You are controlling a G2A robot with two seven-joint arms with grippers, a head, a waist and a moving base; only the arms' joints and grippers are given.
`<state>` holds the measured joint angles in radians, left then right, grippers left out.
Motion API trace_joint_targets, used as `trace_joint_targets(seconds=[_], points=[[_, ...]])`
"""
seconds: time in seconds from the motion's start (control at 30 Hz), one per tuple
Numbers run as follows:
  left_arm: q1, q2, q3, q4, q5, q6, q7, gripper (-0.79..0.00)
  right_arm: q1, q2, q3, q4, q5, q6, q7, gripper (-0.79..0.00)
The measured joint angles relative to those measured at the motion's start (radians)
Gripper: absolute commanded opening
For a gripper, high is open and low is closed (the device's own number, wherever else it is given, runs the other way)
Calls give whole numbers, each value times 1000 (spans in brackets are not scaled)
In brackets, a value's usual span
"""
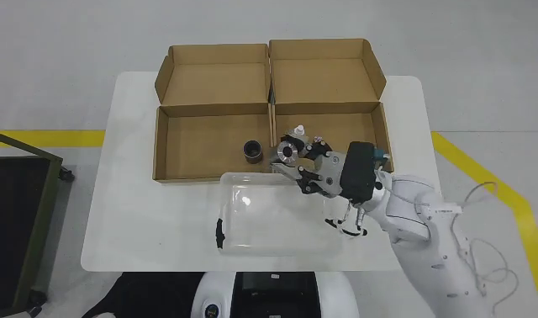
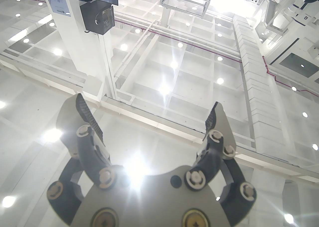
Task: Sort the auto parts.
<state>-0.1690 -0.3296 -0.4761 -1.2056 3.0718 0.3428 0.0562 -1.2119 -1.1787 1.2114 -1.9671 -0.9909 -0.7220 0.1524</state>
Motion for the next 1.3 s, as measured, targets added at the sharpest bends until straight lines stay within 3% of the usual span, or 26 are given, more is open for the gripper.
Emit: trace_joint_targets(seconds=[0.43,0.6,1.13,1.3], points=[[0,0,0,0,0,0,0,0,100,-34,-222,102,-280,155,55,-785],[0,0,0,0,0,0,0,0,142,-47,-266,161,-294,188,67,-785],[0,0,0,0,0,0,0,0,141,-48,-270,166,-294,196,68,-785],[0,0,0,0,0,0,0,0,219,-74,-340,234,-273,211,92,-785]])
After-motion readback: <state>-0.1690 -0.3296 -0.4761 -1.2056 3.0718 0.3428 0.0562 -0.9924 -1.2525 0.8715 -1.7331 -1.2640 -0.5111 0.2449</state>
